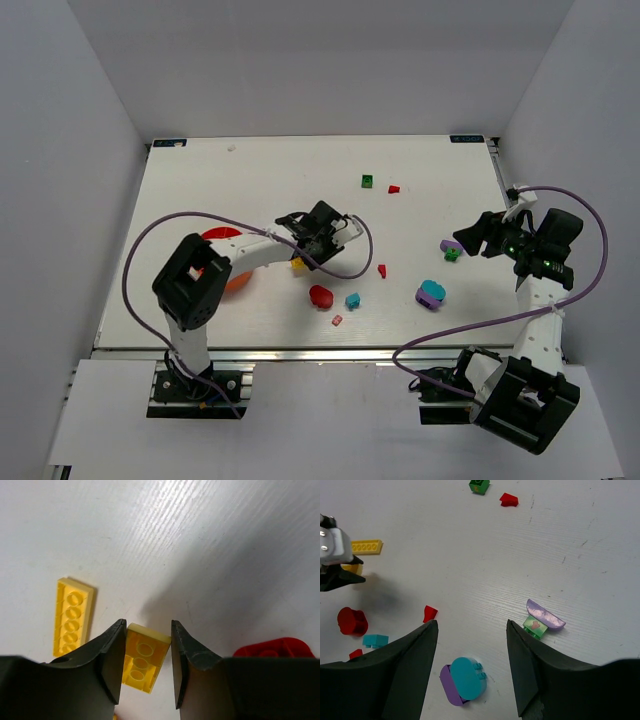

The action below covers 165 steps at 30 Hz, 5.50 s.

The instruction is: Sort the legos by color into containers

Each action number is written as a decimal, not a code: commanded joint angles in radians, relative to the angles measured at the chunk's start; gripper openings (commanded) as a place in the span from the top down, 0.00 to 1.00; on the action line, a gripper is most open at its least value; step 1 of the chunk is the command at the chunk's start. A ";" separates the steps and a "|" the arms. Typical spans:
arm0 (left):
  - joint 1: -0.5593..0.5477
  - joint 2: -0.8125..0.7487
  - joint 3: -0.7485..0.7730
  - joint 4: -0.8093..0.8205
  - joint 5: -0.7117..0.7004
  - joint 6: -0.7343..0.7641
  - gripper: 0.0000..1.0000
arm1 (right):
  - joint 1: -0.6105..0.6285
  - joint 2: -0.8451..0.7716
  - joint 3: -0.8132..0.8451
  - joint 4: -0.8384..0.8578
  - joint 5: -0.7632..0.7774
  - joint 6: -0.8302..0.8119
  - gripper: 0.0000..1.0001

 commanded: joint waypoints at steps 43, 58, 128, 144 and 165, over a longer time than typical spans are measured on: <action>0.544 -0.877 -0.512 0.061 -0.692 -1.045 1.00 | -0.015 -0.051 0.013 -0.007 -0.116 -0.019 0.38; 0.586 -0.801 -0.543 0.117 -0.540 -1.088 0.90 | -0.013 -0.041 0.010 -0.006 -0.106 -0.017 0.38; 0.221 -0.056 0.041 0.085 0.253 0.140 0.18 | 0.455 0.091 0.044 -0.112 -0.184 -0.473 0.34; 0.212 0.062 0.080 0.051 0.190 0.186 0.22 | 0.404 0.086 0.043 -0.119 -0.193 -0.482 0.33; 0.232 0.117 0.064 0.019 0.191 0.215 0.33 | 0.370 0.057 0.036 -0.127 -0.242 -0.491 0.33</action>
